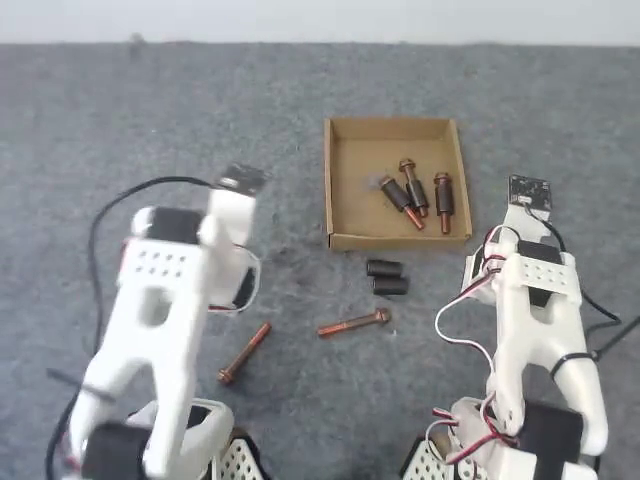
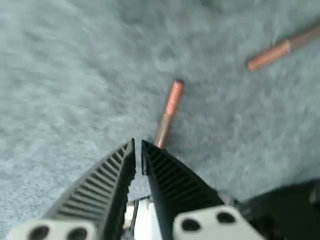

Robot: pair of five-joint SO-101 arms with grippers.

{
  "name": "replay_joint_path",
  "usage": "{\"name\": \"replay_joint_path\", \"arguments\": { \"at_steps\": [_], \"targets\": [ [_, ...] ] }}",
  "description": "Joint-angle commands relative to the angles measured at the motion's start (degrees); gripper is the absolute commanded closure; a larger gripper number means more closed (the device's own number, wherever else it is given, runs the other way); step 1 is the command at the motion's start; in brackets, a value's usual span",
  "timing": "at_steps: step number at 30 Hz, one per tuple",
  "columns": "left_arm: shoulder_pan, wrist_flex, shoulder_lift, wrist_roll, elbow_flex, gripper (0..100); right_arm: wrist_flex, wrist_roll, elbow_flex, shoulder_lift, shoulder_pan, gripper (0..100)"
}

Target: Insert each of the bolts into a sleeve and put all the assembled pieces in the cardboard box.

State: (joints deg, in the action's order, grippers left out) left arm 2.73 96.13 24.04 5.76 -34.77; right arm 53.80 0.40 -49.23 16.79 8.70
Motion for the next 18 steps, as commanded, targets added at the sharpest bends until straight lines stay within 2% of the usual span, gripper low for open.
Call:
{"name": "replay_joint_path", "arguments": {
  "at_steps": [1, 8, 14, 18],
  "targets": [
    [2.29, -2.55, -4.31, 6.15, 1.19, 98, -1.01, 2.11, 0.18, 3.03, 0.40, 99.1],
    [5.27, -12.31, 6.51, 13.63, -11.82, 96, -1.63, 2.37, 0.00, 3.03, 0.22, 99.1],
    [4.84, -17.93, 12.31, 15.30, -18.77, 81, -1.71, 2.37, 0.00, 3.03, 0.22, 99.1],
    [5.19, -22.59, 8.79, 16.53, -22.90, 79, -1.71, 2.46, 0.00, 3.03, 0.31, 99.1]
  ]
}}
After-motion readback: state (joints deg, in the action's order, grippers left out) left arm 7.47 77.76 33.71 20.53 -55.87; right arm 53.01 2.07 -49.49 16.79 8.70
